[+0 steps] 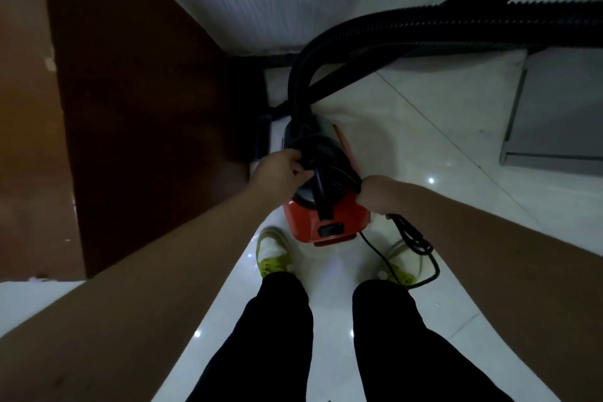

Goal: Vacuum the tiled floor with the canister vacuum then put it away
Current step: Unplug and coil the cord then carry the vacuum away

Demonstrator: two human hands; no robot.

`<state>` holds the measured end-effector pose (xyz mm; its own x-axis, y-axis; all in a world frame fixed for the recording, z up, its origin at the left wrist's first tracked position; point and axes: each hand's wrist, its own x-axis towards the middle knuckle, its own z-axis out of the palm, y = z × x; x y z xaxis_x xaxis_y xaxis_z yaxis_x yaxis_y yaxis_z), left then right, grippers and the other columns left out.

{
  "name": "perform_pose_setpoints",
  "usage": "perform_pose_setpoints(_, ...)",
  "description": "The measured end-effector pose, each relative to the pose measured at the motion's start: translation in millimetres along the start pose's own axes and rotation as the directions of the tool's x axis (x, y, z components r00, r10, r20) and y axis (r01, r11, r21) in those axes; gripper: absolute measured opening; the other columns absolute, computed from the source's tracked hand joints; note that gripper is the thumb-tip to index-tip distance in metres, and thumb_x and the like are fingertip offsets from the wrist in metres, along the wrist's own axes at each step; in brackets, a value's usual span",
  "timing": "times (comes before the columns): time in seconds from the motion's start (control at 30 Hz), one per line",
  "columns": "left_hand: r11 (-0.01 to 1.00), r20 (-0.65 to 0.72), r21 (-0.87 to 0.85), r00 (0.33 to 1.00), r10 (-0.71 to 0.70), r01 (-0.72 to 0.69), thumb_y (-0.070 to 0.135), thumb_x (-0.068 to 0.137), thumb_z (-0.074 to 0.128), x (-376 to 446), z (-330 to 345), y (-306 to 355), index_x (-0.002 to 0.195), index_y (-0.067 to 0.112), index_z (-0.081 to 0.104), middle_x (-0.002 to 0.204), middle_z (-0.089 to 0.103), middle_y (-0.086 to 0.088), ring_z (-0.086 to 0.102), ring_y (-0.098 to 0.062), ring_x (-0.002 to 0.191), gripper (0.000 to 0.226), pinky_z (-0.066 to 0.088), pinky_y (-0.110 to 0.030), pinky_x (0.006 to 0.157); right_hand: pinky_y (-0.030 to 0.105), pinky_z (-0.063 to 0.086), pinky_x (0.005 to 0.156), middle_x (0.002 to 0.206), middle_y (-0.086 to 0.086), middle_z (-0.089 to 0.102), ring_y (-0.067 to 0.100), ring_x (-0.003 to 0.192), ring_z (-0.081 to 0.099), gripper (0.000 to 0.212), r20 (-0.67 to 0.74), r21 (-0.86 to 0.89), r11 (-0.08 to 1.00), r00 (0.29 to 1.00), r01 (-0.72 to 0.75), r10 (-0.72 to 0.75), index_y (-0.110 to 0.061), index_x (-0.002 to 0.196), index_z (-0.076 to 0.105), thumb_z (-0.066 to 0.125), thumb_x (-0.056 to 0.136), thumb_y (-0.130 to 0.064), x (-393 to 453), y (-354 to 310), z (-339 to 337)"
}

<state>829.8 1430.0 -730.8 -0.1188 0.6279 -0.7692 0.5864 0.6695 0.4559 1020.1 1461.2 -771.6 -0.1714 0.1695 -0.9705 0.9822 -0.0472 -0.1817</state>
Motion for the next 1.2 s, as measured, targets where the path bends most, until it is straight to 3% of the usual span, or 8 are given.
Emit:
perform_pose_setpoints(0.27,0.97,0.028,-0.24,0.999,-0.023,0.029,0.006,0.076,0.079,12.8,6.8,-17.0,0.117,0.012,0.058,0.095,0.065,0.001,0.065,-0.023,0.099,0.047,0.051,-0.04,0.096,0.028,0.044,0.065,0.072,0.008,0.044,0.018,0.063,0.044,0.036,0.129,-0.373,0.927,0.986,-0.049,0.104,-0.009,0.067,0.049,0.037,0.101,-0.008,5.4,-22.8,-34.8)
perform_pose_setpoints(0.37,0.966,-0.009,-0.26,1.0,0.006,-0.008,0.006,0.077,0.078,10.8,14.3,-24.2,0.123,0.014,0.057,0.091,0.061,0.012,0.065,-0.021,0.098,0.051,0.051,-0.041,0.096,0.038,0.048,0.098,0.1,0.014,0.057,0.026,0.097,0.057,0.029,0.07,-0.431,0.902,0.997,0.004,0.029,0.0,0.114,0.062,0.042,0.099,-0.015,6.9,-32.7,-36.1)
perform_pose_setpoints(0.5,0.986,-0.093,-0.113,0.99,0.11,-0.121,0.018,0.077,0.079,11.9,17.7,-32.9,0.118,0.02,0.061,0.092,0.062,0.011,0.063,-0.015,0.088,0.045,0.053,-0.039,0.089,0.033,0.04,0.103,0.136,0.023,0.049,0.035,0.123,0.049,0.045,-0.109,-0.183,0.983,0.993,0.032,-0.053,0.005,0.138,0.043,0.045,0.098,-0.014,5.1,-53.5,-19.8)
perform_pose_setpoints(0.6,0.984,-0.115,0.017,0.977,0.177,-0.176,0.025,0.079,0.078,14.2,17.4,-39.2,0.125,0.016,0.059,0.109,0.056,-0.005,0.059,-0.018,0.093,0.051,0.049,-0.03,0.087,0.011,0.034,0.077,0.134,0.022,0.05,0.033,0.125,0.048,0.049,-0.239,0.03,0.993,0.966,0.11,-0.1,0.01,0.137,0.038,0.055,0.094,-0.009,5.2,-51.4,-3.4)
perform_pose_setpoints(0.73,0.941,-0.032,0.182,0.955,0.295,-0.284,0.03,0.076,0.079,13.0,21.2,-50.8,0.124,0.008,0.061,0.119,0.043,-0.017,0.048,-0.028,0.107,0.056,0.038,-0.025,0.095,0.035,0.045,0.085,0.116,0.011,0.054,0.023,0.102,0.058,0.068,-0.325,0.081,0.956,0.914,0.282,-0.242,0.0,0.138,0.03,0.069,0.083,-0.008,-0.8,-37.2,23.5)
perform_pose_setpoints(0.87,0.83,0.099,0.425,0.93,0.354,-0.362,0.025,0.073,0.079,11.4,15.4,-59.8,0.136,0.013,0.05,0.13,0.036,-0.017,0.038,-0.034,0.116,0.07,0.037,-0.037,0.1,0.029,0.047,0.087,0.123,0.013,0.053,0.026,0.107,0.058,0.068,-0.378,0.1,0.922,0.872,0.373,-0.311,-0.012,0.135,0.037,0.073,0.077,-0.01,3.7,-18.5,43.0)
perform_pose_setpoints(0.97,0.794,0.042,0.517,0.935,0.351,-0.321,0.018,0.077,0.076,10.5,14.8,-62.3,0.133,0.015,0.049,0.128,0.039,-0.014,0.042,-0.031,0.113,0.063,0.047,-0.042,0.091,0.026,0.047,0.092,0.124,0.009,0.057,0.022,0.11,0.059,0.062,-0.423,0.118,0.894,0.836,0.432,-0.348,-0.015,0.134,0.043,0.072,0.079,-0.012,3.8,-14.7,41.2)
perform_pose_setpoints(1.2,0.987,-0.098,0.159,0.995,0.031,-0.015,0.011,0.088,0.066,3.4,15.1,-85.0,0.107,0.006,0.048,0.097,0.062,-0.01,0.068,-0.027,0.074,0.026,0.058,-0.041,0.063,0.041,0.042,0.101,0.127,0.004,0.06,0.025,0.115,0.055,0.045,-0.699,-0.175,0.91,0.603,0.376,-0.384,-0.019,0.122,0.058,0.071,0.079,-0.02,-2.7,-20.5,40.9)
